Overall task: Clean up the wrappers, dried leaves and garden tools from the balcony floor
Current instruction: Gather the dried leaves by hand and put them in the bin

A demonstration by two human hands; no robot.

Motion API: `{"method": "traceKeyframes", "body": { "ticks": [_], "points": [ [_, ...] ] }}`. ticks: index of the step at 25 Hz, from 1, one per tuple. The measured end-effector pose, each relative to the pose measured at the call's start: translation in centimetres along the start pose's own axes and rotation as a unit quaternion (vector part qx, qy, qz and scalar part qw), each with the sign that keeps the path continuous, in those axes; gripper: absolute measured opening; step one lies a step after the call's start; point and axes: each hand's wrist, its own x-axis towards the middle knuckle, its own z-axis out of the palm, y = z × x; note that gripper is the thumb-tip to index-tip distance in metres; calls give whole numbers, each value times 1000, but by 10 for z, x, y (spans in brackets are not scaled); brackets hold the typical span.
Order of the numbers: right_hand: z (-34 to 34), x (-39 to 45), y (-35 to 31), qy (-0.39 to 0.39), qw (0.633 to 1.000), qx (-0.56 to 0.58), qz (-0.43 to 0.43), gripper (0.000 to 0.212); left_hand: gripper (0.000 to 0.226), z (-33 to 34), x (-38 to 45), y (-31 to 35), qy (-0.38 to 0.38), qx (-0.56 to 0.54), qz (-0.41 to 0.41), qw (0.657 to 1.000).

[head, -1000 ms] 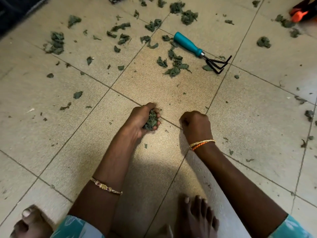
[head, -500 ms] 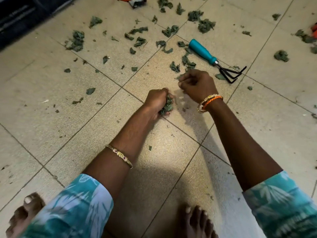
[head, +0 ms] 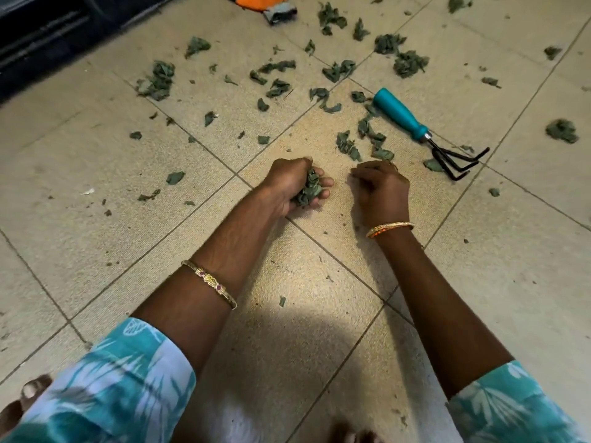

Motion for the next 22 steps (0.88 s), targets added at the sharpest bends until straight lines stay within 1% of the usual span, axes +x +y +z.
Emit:
{"method": "traceKeyframes", "body": {
  "ticks": [2,4,6,7,9,10,11,12,13,14,15,16,17,18,19,20,22],
  "points": [
    [-9,4,-10,-20,992,104,70,20,30,6,1,-6,-14,-3,-5,1000],
    [-11,7,-26,-76,971,189,127,23,32,11,5,-9,-17,-7,-5,1000],
    [-10,10,-37,-113,963,202,141,23,37,14,12,-10,-27,-11,-9,1000],
    [-10,14,-38,-125,966,183,131,21,38,14,16,-10,-28,-14,-13,999],
    [-13,30,-34,-147,972,149,111,14,32,14,25,-3,-14,-6,-14,1000],
    [-14,38,-32,-151,972,141,110,14,28,13,28,0,-6,8,-12,1000],
    [-15,48,-28,-141,977,125,104,18,25,12,30,4,-3,21,-10,1000],
    [-14,58,-25,-132,983,92,85,26,25,13,32,8,-1,26,-8,1000],
    [-12,66,-23,-146,987,43,55,37,25,13,35,11,3,25,-12,1000],
    [-8,71,-20,-188,982,-5,23,52,25,13,37,12,10,23,-17,1000],
    [-3,73,-19,-245,968,-44,1,67,24,12,40,14,16,23,-22,999],
    [1,74,-17,-295,951,-86,-15,77,24,10,43,16,23,21,-23,999],
    [5,72,-14,-320,938,-127,-33,80,24,10,45,19,30,12,-27,999],
    [8,67,-8,-323,933,-154,-50,77,27,8,47,20,38,7,-30,999],
    [11,60,-2,-298,938,-162,-65,69,30,4,47,20,45,10,-33,998],
    [13,52,5,-250,952,-158,-80,59,31,2,47,20,47,16,-35,998],
    [10,39,13,-153,973,-138,-103,39,19,0,44,16,36,17,-39,998]
  ]
}}
